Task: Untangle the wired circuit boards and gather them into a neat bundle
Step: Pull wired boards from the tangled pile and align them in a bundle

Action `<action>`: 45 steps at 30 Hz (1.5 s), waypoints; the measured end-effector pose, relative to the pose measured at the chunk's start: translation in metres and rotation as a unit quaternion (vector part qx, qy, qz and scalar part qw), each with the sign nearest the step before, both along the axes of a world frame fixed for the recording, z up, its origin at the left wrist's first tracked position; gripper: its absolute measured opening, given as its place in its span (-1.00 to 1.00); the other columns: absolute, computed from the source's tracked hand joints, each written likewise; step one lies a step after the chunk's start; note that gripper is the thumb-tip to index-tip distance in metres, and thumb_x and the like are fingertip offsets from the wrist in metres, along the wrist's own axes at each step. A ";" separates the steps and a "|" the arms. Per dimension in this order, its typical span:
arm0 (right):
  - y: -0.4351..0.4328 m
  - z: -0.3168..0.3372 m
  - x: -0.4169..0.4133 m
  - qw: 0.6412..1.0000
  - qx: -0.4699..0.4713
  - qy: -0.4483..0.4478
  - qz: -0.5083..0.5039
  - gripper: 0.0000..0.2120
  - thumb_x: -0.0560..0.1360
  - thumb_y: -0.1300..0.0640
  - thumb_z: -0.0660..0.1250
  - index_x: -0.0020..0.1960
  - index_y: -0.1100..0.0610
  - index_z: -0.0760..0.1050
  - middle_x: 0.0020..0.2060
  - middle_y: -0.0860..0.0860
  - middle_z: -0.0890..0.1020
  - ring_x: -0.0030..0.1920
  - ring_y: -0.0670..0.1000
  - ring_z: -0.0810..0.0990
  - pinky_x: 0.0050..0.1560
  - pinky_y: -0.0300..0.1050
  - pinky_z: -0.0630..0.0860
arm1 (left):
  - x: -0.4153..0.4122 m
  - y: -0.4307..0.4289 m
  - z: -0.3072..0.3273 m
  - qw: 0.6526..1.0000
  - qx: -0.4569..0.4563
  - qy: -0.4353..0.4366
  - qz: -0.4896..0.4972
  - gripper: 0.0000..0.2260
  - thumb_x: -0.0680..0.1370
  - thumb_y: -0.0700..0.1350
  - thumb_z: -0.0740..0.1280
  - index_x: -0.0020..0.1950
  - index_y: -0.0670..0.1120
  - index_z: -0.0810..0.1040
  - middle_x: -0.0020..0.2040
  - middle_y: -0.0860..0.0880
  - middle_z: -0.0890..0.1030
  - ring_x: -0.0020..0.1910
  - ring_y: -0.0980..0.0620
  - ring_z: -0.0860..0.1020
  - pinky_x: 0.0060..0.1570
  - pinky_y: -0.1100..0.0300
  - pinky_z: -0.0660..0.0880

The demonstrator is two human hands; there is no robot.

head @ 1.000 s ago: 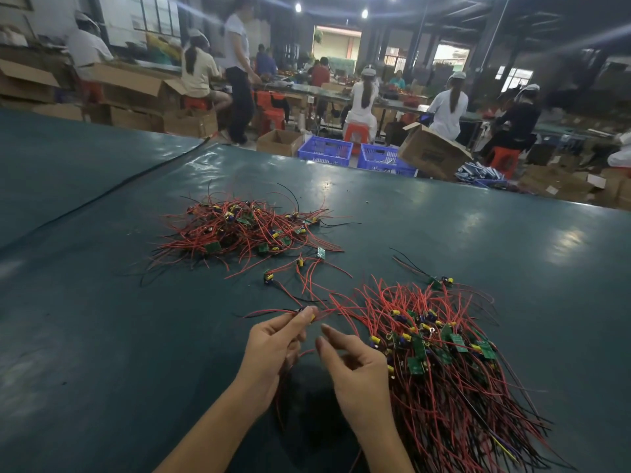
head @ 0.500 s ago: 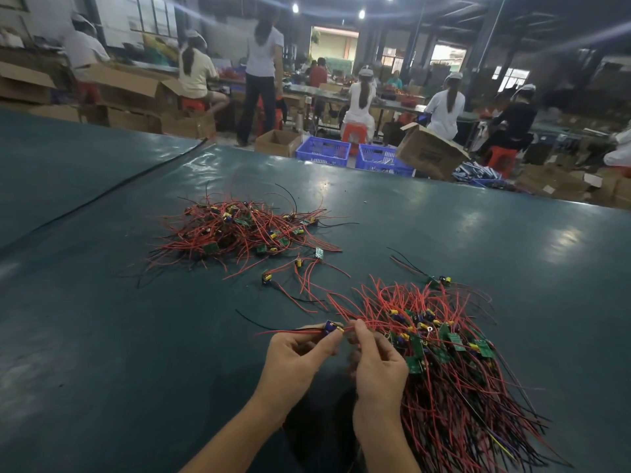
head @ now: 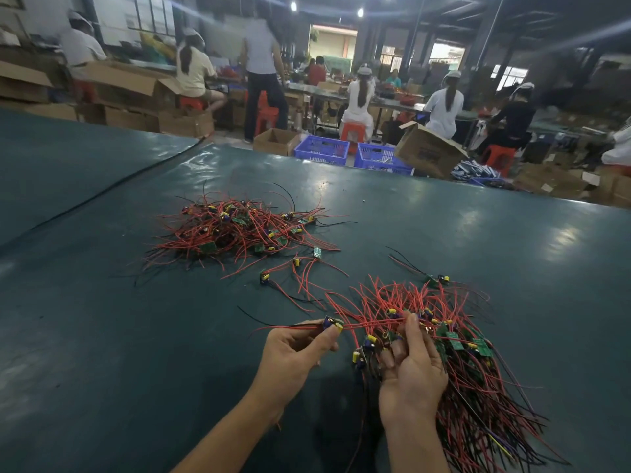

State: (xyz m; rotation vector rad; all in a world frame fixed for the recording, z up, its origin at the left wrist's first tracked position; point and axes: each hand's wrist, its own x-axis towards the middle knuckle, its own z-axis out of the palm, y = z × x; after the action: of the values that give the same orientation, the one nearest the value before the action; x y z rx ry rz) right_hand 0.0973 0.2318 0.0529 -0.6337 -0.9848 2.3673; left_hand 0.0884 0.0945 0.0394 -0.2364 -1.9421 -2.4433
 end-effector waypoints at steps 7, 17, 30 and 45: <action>-0.028 -0.011 0.004 0.985 0.143 -0.064 0.070 -0.82 0.45 0.05 0.44 -0.26 0.11 0.70 -0.52 -0.08 0.55 -0.53 -0.15 0.43 -0.49 -0.26 0.41 | -0.001 -0.002 -0.005 1.000 0.004 0.008 -0.023 -0.87 0.34 -0.02 0.44 -0.19 -0.01 0.74 -0.28 -0.06 0.67 -0.40 0.21 0.50 -0.37 0.38 0.44; -0.029 -0.004 0.005 0.988 0.126 -0.067 0.062 -0.85 0.47 0.12 0.44 -0.25 0.05 0.73 -0.35 -0.01 0.68 -0.36 -0.09 0.54 -0.32 -0.17 0.50 | -0.003 -0.003 -0.009 0.991 -0.078 0.101 -0.035 -0.86 0.46 0.03 0.44 -0.12 -0.02 0.69 -0.27 -0.19 0.57 -0.34 0.09 0.45 -0.31 0.16 0.42; -0.005 -0.002 0.005 0.992 0.112 -0.048 0.046 -0.74 0.40 -0.05 0.43 -0.32 0.13 0.64 -0.49 -0.06 0.52 -0.58 -0.17 0.26 -0.62 -0.32 0.20 | 0.000 0.002 -0.011 0.989 -0.074 0.128 0.030 -0.91 0.46 -0.03 0.42 -0.06 0.08 0.69 -0.35 0.09 0.54 -0.40 0.14 0.41 -0.38 0.26 0.37; -0.004 -0.001 0.006 0.967 0.237 0.035 -0.088 -0.87 0.57 0.20 0.32 -0.02 0.17 0.65 -0.21 0.01 0.73 -0.20 -0.08 0.68 -0.19 -0.26 0.62 | 0.001 -0.007 -0.018 0.809 -0.387 0.442 0.026 -0.48 0.50 -0.24 0.26 0.43 0.11 0.39 0.19 0.04 0.49 -0.38 0.15 0.40 -0.41 0.20 0.47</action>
State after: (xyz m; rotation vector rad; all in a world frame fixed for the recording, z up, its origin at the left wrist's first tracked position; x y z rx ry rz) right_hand 0.1034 0.2274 0.0515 -0.4263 -1.3403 1.8875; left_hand 0.0899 0.0875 0.0219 -1.0575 -2.1650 -0.9627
